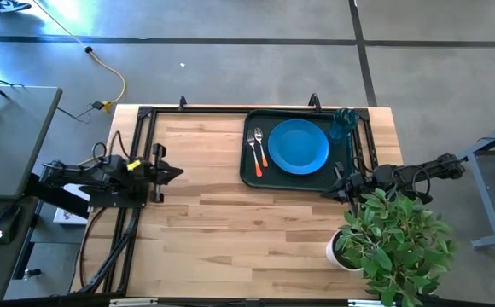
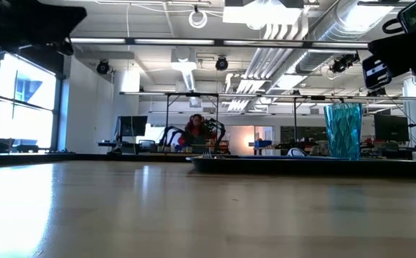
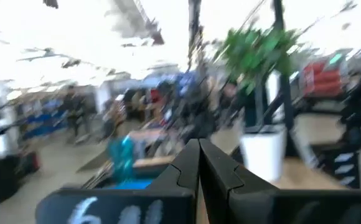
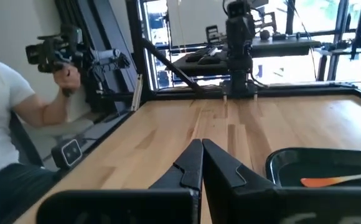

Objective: Pick and place plate/cup/fork/spoon on tray
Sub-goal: Return to Home Position

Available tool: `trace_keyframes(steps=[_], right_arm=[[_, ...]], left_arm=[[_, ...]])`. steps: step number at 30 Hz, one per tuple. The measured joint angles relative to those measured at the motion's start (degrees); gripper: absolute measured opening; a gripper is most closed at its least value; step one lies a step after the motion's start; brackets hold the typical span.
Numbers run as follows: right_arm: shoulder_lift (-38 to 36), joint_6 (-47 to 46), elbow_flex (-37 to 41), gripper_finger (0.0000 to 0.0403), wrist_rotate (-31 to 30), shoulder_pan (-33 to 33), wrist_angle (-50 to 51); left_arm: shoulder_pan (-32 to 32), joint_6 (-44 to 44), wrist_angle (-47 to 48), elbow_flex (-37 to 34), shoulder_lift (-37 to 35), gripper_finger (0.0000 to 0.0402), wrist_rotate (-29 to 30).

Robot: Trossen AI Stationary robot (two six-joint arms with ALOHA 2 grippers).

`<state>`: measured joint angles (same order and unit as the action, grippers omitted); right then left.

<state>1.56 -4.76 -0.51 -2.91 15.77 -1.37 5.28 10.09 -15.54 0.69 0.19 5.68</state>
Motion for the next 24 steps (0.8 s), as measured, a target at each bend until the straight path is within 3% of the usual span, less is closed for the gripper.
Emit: trace_keyframes(steps=[4, 10, 15, 24], right_arm=[[0.0, 1.1, 0.0, 0.0, 0.0, 0.0, 0.0], [0.0, 6.7, 0.0, 0.0, -2.8, 0.0, -0.4], [0.0, 6.8, 0.0, 0.0, -1.5, 0.0, -0.2], [0.0, 4.8, 0.0, 0.0, -1.0, 0.0, -0.2]], left_arm=[[0.0, -0.3, -4.9, 0.0, 0.0, 0.0, -2.3], [-1.4, 2.4, -1.0, 0.0, 0.0, 0.0, 2.3], [-2.7, 0.2, 5.3, 0.0, 0.0, 0.0, -4.8], [-2.8, -3.6, 4.6, 0.0, 0.0, 0.0, -5.0]])
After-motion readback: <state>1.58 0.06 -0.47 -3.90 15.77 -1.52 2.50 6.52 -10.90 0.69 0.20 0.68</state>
